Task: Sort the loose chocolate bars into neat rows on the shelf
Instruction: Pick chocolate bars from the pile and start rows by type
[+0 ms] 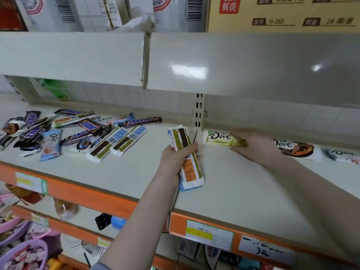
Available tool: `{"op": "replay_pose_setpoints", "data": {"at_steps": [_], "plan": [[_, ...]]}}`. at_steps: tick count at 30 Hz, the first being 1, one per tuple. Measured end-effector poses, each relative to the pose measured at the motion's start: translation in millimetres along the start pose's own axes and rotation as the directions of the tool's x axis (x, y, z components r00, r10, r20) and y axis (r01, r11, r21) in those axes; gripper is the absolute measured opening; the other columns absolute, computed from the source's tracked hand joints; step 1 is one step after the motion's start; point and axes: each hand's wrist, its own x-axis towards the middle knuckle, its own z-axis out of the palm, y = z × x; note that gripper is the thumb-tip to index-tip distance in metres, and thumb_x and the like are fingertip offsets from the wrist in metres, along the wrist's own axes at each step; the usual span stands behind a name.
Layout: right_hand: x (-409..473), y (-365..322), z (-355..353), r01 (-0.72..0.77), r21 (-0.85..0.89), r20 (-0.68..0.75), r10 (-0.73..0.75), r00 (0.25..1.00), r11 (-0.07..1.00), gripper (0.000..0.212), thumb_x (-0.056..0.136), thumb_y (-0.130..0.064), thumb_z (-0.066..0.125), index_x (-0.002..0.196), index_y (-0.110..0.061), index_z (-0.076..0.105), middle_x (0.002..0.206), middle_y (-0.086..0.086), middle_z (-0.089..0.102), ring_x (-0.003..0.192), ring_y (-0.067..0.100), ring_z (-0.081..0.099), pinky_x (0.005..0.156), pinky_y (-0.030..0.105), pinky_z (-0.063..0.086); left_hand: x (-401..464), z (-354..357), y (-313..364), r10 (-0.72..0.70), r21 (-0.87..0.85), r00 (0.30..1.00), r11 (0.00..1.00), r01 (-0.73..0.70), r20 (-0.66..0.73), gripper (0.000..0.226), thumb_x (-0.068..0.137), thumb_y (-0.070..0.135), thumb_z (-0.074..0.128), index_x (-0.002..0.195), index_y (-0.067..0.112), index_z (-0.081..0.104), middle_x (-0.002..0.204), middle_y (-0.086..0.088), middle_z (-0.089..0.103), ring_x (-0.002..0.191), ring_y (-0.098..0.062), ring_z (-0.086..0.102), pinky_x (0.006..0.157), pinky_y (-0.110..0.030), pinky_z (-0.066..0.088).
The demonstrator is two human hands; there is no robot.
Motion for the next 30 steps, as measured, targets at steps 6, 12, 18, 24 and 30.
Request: {"op": "replay_pose_setpoints", "data": {"at_steps": [6,12,18,24,30], "plan": [[0.5,5.3,5.0,0.012,0.001,0.033,-0.012,0.999,1.000,0.038,0.080,-0.026,0.068,0.115,-0.015,0.063,0.109,0.006,0.068,0.100,0.029,0.061,0.079,0.031,0.043,-1.8,1.6,1.0,0.001,0.018,1.000,1.000,-0.001,0.006,0.024,0.077,0.013,0.074,0.098,0.011,0.061,0.083,-0.007,0.071,0.064,-0.013,0.069,0.053,-0.023,0.054],[0.9,0.4,5.6,0.002,0.023,0.049,-0.003,0.999,1.000,0.036,0.082,-0.023,0.065,0.117,-0.014,0.061,0.117,0.004,0.065,0.104,0.026,0.060,0.084,0.031,0.043,0.4,1.8,0.1,-0.004,0.034,1.000,0.999,0.004,0.002,0.026,0.077,0.015,0.074,0.099,0.013,0.061,0.085,-0.006,0.072,0.064,-0.012,0.070,0.053,-0.022,0.054],[3.1,-3.5,4.6,-0.031,0.006,0.078,0.031,0.997,0.999,0.037,0.082,-0.025,0.064,0.118,-0.016,0.061,0.114,0.004,0.066,0.103,0.028,0.058,0.084,0.034,0.045,2.0,1.7,0.0,-0.013,0.017,1.000,1.000,0.012,0.013,0.022,0.081,0.016,0.070,0.100,0.010,0.061,0.072,-0.003,0.071,0.060,-0.013,0.069,0.052,-0.023,0.053],[-5.3,-12.9,-6.9,0.009,0.024,-0.020,-0.008,1.000,1.000,0.033,0.080,-0.017,0.067,0.112,-0.008,0.064,0.112,0.011,0.065,0.106,0.031,0.056,0.087,0.035,0.044,1.7,3.6,4.9,-0.115,-0.138,0.993,0.983,0.120,0.040,0.014,0.087,0.024,0.054,0.083,0.011,0.056,0.057,-0.002,0.066,0.052,-0.015,0.065,0.049,-0.022,0.052],[-37.4,-27.8,-32.8,0.015,0.075,-0.080,-0.009,0.997,0.997,0.030,0.083,-0.022,0.065,0.111,-0.010,0.065,0.105,0.010,0.068,0.100,0.031,0.059,0.082,0.029,0.037,0.4,14.7,6.4,-0.097,-0.187,0.994,0.977,0.104,0.042,0.018,0.090,0.022,0.052,0.075,0.012,0.055,0.055,-0.004,0.061,0.053,-0.017,0.060,0.056,-0.026,0.051]]}}
